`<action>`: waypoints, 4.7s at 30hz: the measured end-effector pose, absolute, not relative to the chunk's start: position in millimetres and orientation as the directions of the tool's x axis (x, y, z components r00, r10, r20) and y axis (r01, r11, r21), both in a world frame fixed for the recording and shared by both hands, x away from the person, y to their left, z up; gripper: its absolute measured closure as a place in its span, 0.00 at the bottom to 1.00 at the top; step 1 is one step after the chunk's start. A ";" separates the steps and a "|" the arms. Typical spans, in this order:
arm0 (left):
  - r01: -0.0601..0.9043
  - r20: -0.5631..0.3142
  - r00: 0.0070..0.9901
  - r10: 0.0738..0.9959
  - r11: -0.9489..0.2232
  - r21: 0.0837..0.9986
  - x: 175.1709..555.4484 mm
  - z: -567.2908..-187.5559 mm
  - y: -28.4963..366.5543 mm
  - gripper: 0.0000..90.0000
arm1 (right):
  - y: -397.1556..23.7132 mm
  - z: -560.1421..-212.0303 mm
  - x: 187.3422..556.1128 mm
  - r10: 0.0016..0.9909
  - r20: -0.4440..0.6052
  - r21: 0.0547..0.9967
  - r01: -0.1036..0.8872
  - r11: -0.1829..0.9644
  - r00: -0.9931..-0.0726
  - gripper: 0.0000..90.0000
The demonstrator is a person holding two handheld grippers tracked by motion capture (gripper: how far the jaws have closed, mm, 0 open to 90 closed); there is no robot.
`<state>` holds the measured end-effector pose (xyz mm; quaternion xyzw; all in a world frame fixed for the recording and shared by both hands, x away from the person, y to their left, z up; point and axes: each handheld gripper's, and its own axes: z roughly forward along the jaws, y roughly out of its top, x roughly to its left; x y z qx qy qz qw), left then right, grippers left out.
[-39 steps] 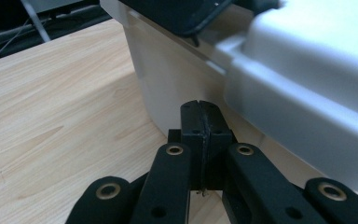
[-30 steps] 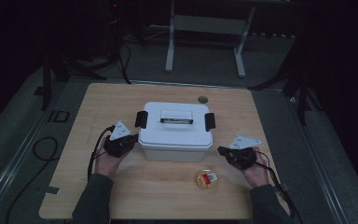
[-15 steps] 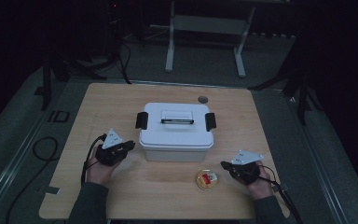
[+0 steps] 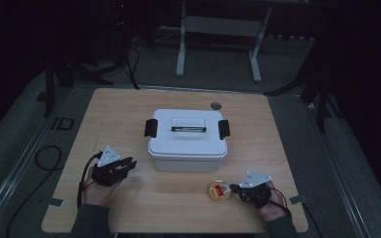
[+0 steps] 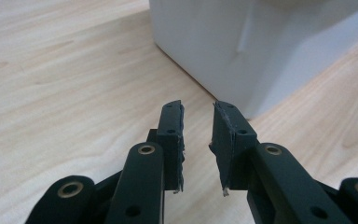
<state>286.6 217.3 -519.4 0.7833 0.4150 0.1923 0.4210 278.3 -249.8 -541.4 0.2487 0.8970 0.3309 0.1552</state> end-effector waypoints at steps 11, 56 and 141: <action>0.474 -0.058 0.622 0.781 -0.316 0.822 271.8 -516.4 208.8 0.84 | -214.2 -542.6 267.8 0.460 -0.121 0.661 0.275 0.699 -0.879 1.00; 0.313 -0.040 0.903 0.427 -0.593 0.741 256.1 -526.5 68.1 1.00 | -156.6 -535.5 260.9 0.366 -0.124 0.714 0.173 0.678 -0.922 0.75; 0.501 -0.048 0.780 0.625 -0.575 0.647 259.5 -547.3 156.3 0.80 | -241.1 -426.8 311.4 0.495 -0.211 0.719 0.209 0.663 -0.843 0.57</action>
